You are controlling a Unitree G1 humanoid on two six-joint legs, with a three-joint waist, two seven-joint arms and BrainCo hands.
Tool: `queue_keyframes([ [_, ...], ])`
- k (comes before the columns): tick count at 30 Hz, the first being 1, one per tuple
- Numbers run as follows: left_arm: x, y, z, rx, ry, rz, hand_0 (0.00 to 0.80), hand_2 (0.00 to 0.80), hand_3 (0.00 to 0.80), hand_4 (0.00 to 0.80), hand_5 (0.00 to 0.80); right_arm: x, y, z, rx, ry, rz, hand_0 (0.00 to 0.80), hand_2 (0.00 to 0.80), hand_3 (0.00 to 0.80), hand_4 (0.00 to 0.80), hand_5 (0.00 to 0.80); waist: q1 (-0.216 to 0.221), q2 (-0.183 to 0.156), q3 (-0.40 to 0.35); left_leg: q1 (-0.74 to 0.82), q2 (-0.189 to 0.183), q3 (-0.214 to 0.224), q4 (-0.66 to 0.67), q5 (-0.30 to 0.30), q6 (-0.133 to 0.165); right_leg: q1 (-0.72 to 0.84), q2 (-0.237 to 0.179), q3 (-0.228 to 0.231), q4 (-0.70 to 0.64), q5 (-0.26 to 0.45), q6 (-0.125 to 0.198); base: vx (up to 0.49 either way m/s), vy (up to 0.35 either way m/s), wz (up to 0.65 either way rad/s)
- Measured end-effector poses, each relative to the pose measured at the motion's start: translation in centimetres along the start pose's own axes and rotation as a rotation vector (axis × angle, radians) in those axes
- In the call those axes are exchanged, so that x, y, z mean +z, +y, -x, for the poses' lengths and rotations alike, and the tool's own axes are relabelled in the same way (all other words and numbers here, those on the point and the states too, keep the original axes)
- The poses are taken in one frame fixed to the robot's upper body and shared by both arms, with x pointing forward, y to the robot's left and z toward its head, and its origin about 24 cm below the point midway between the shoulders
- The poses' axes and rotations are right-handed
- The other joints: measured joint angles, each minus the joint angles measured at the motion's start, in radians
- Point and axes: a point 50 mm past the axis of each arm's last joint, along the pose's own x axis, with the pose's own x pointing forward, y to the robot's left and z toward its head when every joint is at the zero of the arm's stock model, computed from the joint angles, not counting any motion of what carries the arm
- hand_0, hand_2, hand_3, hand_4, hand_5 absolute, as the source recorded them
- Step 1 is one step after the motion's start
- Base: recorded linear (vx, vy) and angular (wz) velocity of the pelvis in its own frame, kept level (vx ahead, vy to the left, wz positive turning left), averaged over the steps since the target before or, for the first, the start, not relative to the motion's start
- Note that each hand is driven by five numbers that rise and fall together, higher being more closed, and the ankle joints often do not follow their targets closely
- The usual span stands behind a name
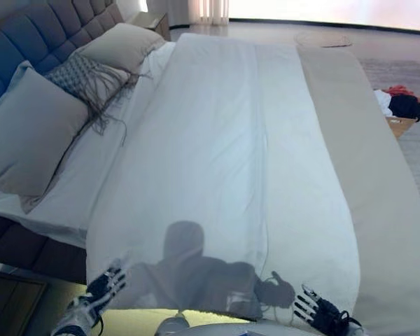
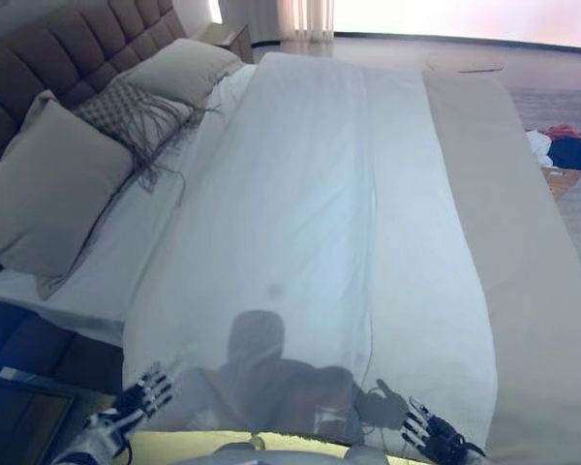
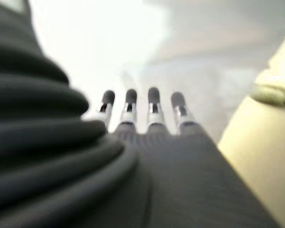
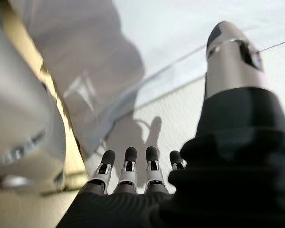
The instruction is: Make the bed neatly
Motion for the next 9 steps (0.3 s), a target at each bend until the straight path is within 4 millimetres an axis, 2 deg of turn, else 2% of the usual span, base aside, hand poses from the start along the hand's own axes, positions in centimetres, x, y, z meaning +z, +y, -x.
queue_keyframes([
  [3, -1.4, -1.2, -0.4, 0.005, 0.042, 0.014, 0.000, 0.000, 0.000, 0.000, 0.000, -1.0, -0.1, -0.2, -0.056, -0.004, -0.087, 0.000, 0.000, 0.000, 0.000, 0.000, -0.006, 0.000, -0.009, 0.016, -0.011, 0.001, -0.013, 0.003, 0.005, 0.031, 0.003, 0.003, -0.057, 0.032, 0.008, 0.039, -0.003, -0.06],
  [5, -3.1, -1.8, -0.3, -0.001, 0.100, 0.046, 0.000, 0.000, 0.000, 0.000, 0.000, -2.0, 0.0, -0.4, -0.101, 0.015, -0.122, 0.000, 0.000, 0.000, 0.000, 0.000, -0.023, -0.003, -0.013, 0.030, -0.016, 0.002, -0.023, 0.005, 0.008, 0.047, 0.002, 0.003, -0.070, 0.038, 0.012, 0.100, -0.024, 0.00],
  [9, -5.8, -3.7, -0.2, -0.053, 0.185, 0.075, 0.000, 0.000, 0.000, 0.000, 0.000, -3.9, 0.2, -0.6, -0.150, 0.049, -0.161, 0.000, 0.000, 0.000, 0.000, 0.000, -0.024, -0.009, -0.018, 0.065, -0.020, 0.014, -0.040, 0.005, 0.009, 0.082, 0.006, 0.012, -0.105, 0.052, 0.015, 0.077, -0.032, -0.07],
])
